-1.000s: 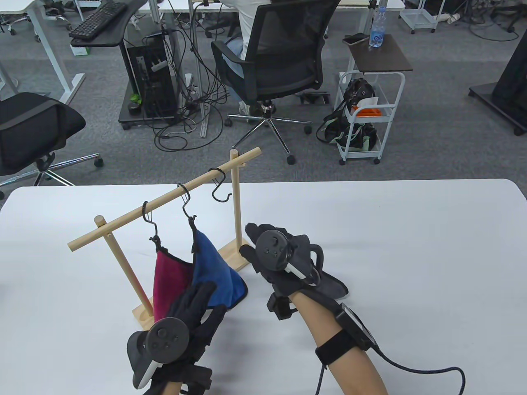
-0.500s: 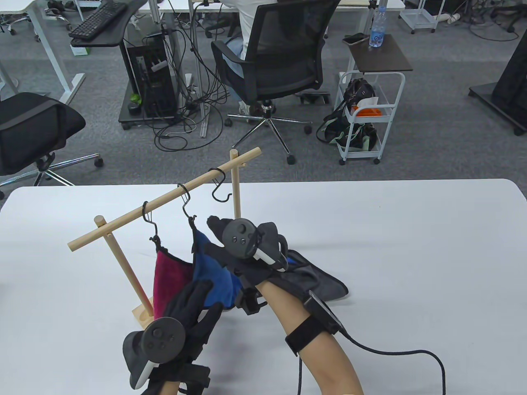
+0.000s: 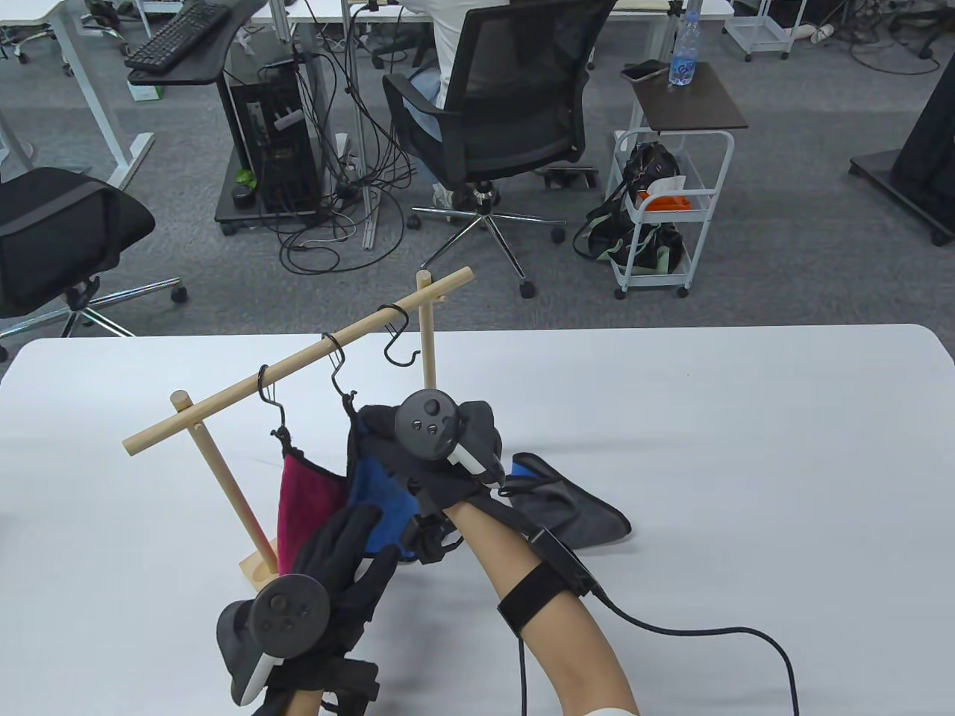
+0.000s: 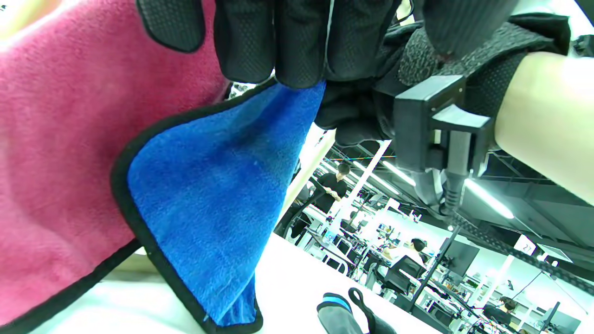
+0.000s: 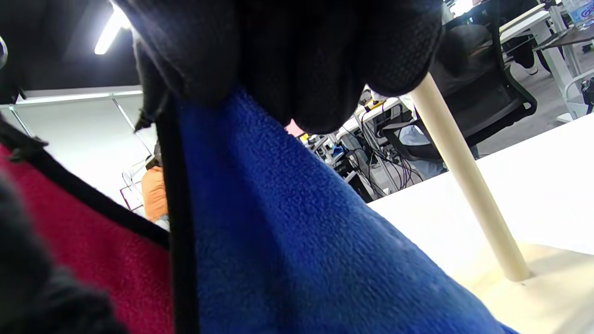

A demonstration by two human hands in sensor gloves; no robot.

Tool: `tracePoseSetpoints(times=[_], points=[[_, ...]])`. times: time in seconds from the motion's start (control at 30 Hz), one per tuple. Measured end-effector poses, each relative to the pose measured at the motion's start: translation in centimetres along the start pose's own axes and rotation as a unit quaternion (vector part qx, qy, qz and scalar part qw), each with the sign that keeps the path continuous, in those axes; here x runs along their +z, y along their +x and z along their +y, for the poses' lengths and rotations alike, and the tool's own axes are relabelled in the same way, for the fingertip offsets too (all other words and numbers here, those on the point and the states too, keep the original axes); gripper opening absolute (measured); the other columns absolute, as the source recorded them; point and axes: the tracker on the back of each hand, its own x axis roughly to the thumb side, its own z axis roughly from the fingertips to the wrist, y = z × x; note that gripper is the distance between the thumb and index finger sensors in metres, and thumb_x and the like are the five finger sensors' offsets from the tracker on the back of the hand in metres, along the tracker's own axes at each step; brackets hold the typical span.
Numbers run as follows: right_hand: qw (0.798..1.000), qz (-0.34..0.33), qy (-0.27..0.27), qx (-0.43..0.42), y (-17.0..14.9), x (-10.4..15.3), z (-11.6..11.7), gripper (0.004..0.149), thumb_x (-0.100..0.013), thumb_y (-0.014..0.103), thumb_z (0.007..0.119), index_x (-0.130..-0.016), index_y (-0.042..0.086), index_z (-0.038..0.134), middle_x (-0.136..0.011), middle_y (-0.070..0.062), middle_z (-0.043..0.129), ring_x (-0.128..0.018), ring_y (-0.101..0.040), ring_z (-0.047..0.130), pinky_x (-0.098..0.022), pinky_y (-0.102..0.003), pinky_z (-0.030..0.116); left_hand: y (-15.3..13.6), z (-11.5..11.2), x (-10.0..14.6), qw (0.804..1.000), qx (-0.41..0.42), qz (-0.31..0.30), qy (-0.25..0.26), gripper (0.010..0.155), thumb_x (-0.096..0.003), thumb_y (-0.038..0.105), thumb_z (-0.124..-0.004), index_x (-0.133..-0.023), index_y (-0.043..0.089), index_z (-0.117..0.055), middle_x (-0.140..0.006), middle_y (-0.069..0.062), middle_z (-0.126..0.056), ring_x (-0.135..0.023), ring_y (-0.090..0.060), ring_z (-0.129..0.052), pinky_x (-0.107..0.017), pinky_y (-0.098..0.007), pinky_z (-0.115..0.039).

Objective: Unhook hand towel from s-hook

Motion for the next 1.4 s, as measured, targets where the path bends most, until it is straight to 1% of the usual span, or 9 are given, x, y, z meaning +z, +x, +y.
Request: tracePoseSetpoints(times=[0.2, 0.67, 0.87, 1.07, 1.4], points=[[1.000, -0.006, -0.019, 0.007, 0.1, 0.6, -0.8, 0.038, -0.061, 0.030, 0.080, -0.099, 0.023, 0.076, -0.086, -0.009, 0.091, -0.074, -0.030, 0.094, -0.063, -0.049, 0.074, 0.0, 0.0, 0.0, 1.000, 0.002, 0.000, -0.001, 0.064, -0.0605, 0.061, -0.063, -0.115, 0.027, -0.061, -0.119, -0.011, -0.066, -0.109, -0.044, -0.067, -0.079, -0.066, -0.053], [0.998, -0.018, -0.058, 0.015, 0.4, 2.8, -4.8, 0.038, -0.062, 0.030, 0.080, -0.099, 0.023, 0.076, -0.086, -0.009, 0.091, -0.074, -0.031, 0.094, -0.064, -0.049, 0.074, -0.1, -0.3, -0.1, 1.000, 0.001, 0.004, -0.008, 0.063, -0.0603, 0.060, -0.064, -0.114, 0.028, -0.061, -0.119, -0.012, -0.066, -0.109, -0.044, -0.067, -0.079, -0.065, -0.053], [0.997, -0.013, -0.068, 0.026, -0.3, 4.4, -6.0, 0.038, -0.062, 0.030, 0.080, -0.099, 0.022, 0.076, -0.086, -0.009, 0.092, -0.073, -0.030, 0.095, -0.063, -0.049, 0.075, -0.1, -0.3, -0.1, 1.000, 0.001, 0.007, -0.009, 0.063, -0.0604, 0.060, -0.064, -0.114, 0.027, -0.061, -0.119, -0.011, -0.066, -0.109, -0.044, -0.067, -0.079, -0.066, -0.054], [0.997, 0.000, -0.070, 0.038, -1.6, 6.2, -6.0, 0.038, -0.061, 0.030, 0.080, -0.099, 0.022, 0.076, -0.085, -0.009, 0.093, -0.072, -0.030, 0.096, -0.062, -0.048, 0.076, -0.1, -0.3, -0.1, 1.000, 0.002, 0.011, -0.010, 0.063, -0.0603, 0.061, -0.064, -0.114, 0.027, -0.061, -0.119, -0.012, -0.066, -0.109, -0.043, -0.067, -0.079, -0.065, -0.053], [0.998, 0.038, -0.033, 0.042, -4.9, 9.4, -4.1, 0.039, -0.062, 0.031, 0.080, -0.099, 0.022, 0.076, -0.085, -0.009, 0.093, -0.072, -0.030, 0.096, -0.062, -0.048, 0.076, -0.1, -0.3, -0.1, 1.000, 0.002, 0.012, -0.015, 0.063, -0.0602, 0.061, -0.064, -0.114, 0.027, -0.061, -0.119, -0.012, -0.066, -0.109, -0.043, -0.067, -0.079, -0.066, -0.053]])
